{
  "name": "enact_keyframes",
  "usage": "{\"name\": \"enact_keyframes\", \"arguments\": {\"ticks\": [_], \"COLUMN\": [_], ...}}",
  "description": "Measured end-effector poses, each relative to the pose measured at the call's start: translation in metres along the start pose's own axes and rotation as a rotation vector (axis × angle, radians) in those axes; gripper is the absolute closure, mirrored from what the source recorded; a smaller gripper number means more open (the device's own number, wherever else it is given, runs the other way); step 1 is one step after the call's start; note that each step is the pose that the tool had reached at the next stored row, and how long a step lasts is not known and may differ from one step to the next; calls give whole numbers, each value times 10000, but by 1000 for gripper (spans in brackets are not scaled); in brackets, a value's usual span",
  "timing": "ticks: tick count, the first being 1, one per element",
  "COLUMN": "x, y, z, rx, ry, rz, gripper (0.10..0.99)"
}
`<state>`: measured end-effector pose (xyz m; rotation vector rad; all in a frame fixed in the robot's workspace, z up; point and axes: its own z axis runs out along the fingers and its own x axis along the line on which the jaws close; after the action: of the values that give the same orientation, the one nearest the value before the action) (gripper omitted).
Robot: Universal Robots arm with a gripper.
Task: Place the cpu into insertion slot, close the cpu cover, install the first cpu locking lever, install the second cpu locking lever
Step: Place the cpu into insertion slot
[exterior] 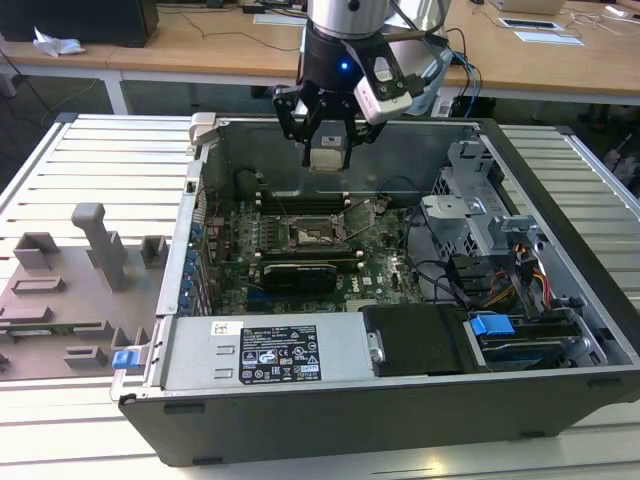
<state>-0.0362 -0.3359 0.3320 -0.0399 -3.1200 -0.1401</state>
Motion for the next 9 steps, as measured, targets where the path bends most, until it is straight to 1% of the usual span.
{"name": "enact_keyframes", "arguments": {"ticks": [9], "x": [-1], "y": [-4], "z": [42], "rx": [0], "ry": [0], "rz": [0], "gripper": [545]}}
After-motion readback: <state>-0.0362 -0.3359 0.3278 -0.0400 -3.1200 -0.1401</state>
